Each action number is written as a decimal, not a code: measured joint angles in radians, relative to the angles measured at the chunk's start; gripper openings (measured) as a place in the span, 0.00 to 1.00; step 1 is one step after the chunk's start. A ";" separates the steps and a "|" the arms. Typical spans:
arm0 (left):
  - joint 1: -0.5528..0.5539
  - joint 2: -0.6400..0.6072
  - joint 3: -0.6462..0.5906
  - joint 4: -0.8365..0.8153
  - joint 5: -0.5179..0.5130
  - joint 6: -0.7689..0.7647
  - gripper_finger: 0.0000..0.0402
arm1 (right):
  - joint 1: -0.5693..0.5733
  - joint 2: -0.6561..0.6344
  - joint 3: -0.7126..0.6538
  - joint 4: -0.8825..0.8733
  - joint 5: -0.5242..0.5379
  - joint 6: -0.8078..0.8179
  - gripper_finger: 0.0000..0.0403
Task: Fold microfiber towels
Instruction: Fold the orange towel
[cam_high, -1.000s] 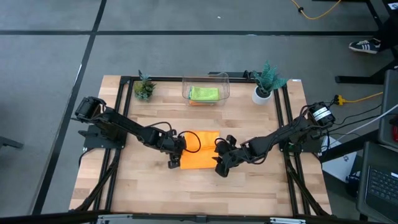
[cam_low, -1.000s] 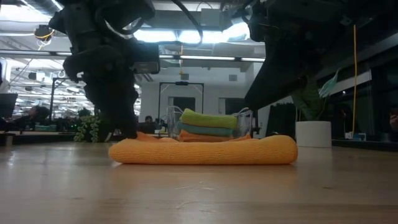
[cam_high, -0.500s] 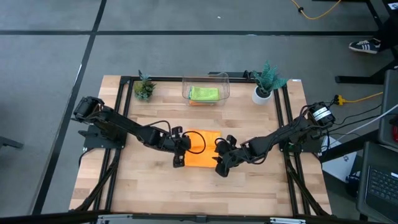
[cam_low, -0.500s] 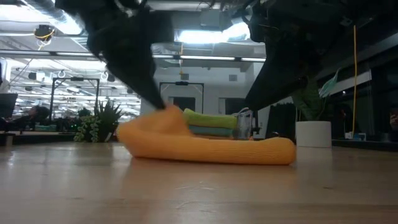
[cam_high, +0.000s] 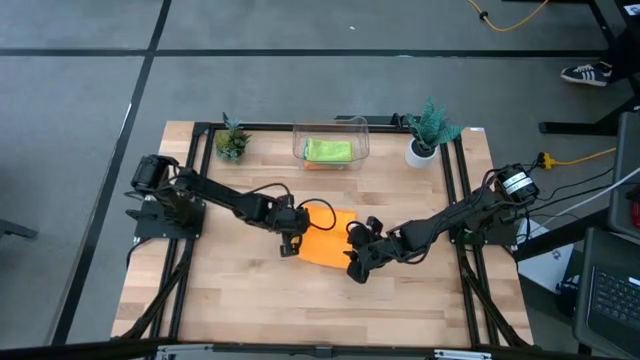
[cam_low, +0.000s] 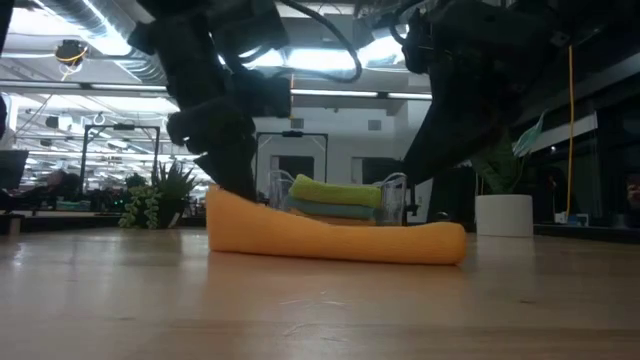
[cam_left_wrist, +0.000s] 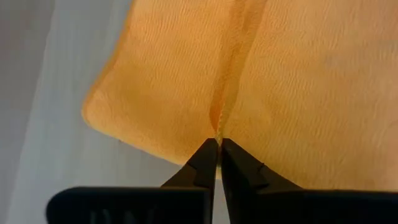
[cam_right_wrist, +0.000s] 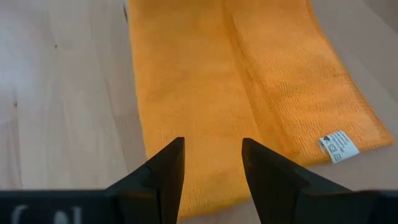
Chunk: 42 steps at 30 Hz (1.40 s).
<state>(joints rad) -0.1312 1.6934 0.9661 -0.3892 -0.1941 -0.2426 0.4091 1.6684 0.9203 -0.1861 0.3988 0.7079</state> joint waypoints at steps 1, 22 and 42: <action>0.000 0.000 0.000 0.000 0.002 -0.013 0.04 | 0.000 0.000 0.000 -0.005 0.000 0.004 0.40; -0.030 -0.090 0.106 -0.087 0.165 -0.204 0.29 | 0.000 0.000 0.000 -0.021 0.001 0.024 0.40; -0.130 0.118 0.069 -0.078 0.098 -0.201 0.28 | -0.002 0.000 0.000 -0.026 0.012 0.024 0.40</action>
<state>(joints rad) -0.2607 1.8112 1.0346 -0.4675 -0.0965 -0.4433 0.4076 1.6684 0.9203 -0.2123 0.4109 0.7322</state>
